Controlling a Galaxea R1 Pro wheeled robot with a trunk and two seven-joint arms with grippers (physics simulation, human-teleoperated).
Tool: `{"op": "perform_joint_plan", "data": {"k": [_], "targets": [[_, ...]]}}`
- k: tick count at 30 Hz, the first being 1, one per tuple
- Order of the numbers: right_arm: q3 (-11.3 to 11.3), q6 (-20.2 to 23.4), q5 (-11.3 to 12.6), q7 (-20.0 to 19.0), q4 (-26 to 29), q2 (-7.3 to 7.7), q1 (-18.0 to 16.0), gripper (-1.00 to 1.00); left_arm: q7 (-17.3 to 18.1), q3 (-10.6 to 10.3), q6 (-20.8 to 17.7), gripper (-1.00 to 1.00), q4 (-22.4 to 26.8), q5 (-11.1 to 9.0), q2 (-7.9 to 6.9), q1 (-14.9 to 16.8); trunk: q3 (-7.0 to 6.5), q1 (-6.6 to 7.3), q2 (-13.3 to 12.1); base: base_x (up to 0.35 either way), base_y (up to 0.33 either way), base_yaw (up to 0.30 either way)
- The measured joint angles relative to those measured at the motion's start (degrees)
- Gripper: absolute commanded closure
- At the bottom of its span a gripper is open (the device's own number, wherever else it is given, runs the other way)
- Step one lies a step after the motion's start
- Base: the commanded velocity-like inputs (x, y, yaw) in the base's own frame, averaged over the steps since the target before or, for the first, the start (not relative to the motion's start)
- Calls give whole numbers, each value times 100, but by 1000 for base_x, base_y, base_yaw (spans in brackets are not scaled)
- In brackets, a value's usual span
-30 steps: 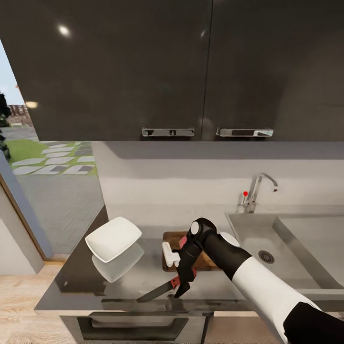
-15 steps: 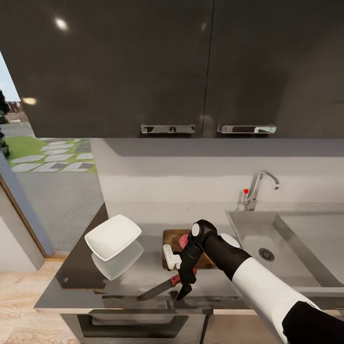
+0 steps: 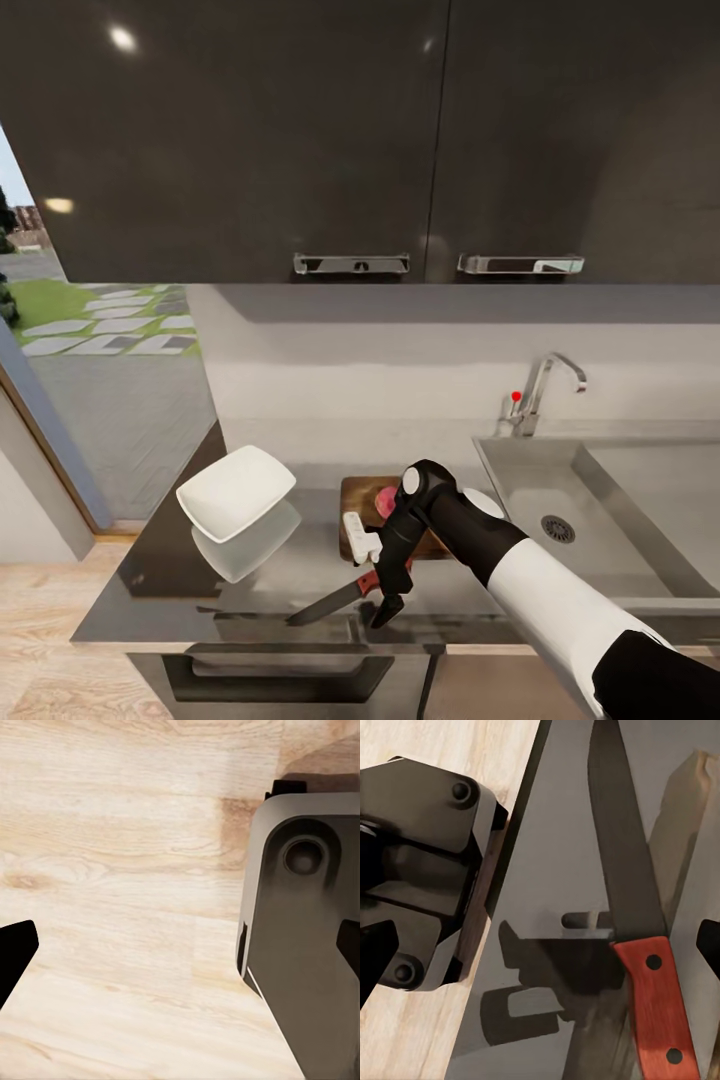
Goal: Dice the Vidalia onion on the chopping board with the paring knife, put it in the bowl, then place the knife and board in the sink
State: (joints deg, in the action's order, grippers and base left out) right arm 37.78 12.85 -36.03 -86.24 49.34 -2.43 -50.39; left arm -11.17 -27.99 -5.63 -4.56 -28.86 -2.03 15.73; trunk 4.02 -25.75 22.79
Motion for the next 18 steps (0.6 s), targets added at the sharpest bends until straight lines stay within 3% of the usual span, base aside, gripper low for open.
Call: {"op": "perform_joint_plan", "data": {"k": [18], "targets": [[-11,-1,-8,0,0,22,0,-100,0,2,-3,-100,-3,0,-30,4,33,0,0,0,0,0]]}}
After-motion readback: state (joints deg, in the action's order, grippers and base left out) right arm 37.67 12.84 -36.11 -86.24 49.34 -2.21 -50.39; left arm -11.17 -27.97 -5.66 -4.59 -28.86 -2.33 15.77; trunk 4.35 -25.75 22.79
